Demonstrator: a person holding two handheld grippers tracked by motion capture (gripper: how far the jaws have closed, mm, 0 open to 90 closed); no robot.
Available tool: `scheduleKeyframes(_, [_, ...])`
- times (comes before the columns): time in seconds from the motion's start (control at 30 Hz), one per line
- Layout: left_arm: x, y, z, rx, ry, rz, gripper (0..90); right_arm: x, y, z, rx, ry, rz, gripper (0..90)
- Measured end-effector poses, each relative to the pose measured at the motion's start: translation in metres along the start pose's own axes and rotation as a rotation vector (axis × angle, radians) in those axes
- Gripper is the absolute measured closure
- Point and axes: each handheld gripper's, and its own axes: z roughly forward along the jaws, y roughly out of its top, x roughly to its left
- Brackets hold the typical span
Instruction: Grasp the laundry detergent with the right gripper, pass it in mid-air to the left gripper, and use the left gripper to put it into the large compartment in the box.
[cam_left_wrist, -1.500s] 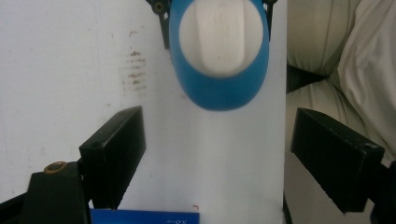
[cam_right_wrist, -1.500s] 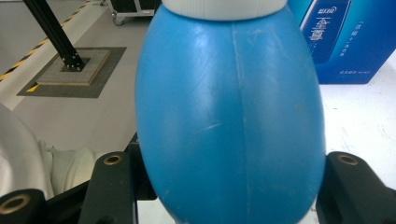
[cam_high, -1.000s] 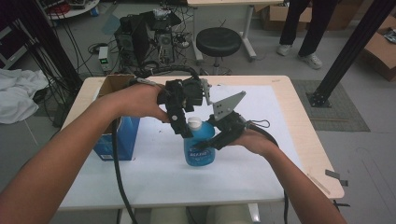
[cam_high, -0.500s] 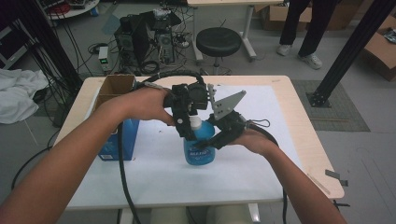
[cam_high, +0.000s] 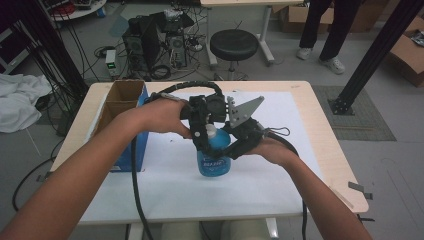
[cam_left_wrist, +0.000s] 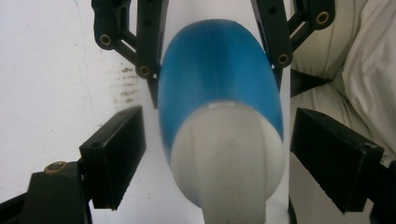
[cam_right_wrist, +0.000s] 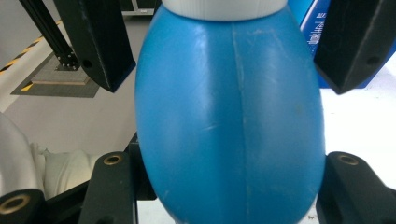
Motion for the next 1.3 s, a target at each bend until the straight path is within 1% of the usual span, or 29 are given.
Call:
scheduleKeyframes(0.17, [0.0004, 0.0001, 0.0023, -0.003, -0.004, 0.000, 19.4, -0.0001, 0.0002, -0.0007, 0.002, -0.003, 0.000, 43.4])
scheduleKeyframes(0.23, [0.0002, 0.0001, 0.0033, -0.004, -0.004, -0.001, 19.6, 0.0005, 0.0005, -0.0012, 0.003, -0.002, 0.009, 43.4])
scheduleKeyframes(0.47, [0.0009, 0.0011, 0.0060, -0.007, -0.009, 0.007, 22.2, 0.0000, 0.0007, -0.0020, 0.001, -0.001, 0.001, 43.4])
scheduleKeyframes(0.57, [0.0011, 0.0017, 0.0053, -0.015, -0.010, 0.010, 23.8, 0.0003, 0.0006, -0.0028, 0.000, -0.001, 0.005, 43.4])
scheduleKeyframes(0.67, [0.0012, 0.0016, 0.0055, -0.013, -0.013, 0.011, 25.2, 0.0000, 0.0005, -0.0031, 0.002, -0.003, 0.003, 43.4])
scheduleKeyframes(0.73, [0.0012, 0.0013, 0.0062, -0.007, -0.012, 0.009, 25.4, 0.0000, 0.0006, -0.0032, 0.002, -0.002, 0.003, 43.4])
scheduleKeyframes(0.77, [0.0015, 0.0010, 0.0063, -0.013, -0.011, 0.005, 25.4, 0.0002, 0.0008, -0.0029, -0.001, -0.002, 0.005, 43.4])
scheduleKeyframes(0.93, [0.0018, 0.0009, 0.0063, -0.010, -0.010, 0.010, 26.1, 0.0002, 0.0017, -0.0023, -0.004, 0.001, 0.009, 43.4])
scheduleKeyframes(1.07, [0.0018, 0.0008, 0.0062, -0.014, -0.009, 0.005, 27.1, 0.0003, 0.0020, -0.0022, -0.005, 0.003, 0.011, 43.4])
scheduleKeyframes(1.1, [0.0018, 0.0007, 0.0062, -0.014, -0.010, 0.004, 27.3, -0.0002, 0.0018, -0.0023, -0.001, 0.002, 0.002, 43.4])
scheduleKeyframes(1.3, [0.0023, 0.0003, 0.0071, -0.013, -0.015, 0.004, 28.7, 0.0001, 0.0018, -0.0021, -0.004, 0.001, 0.011, 43.4])
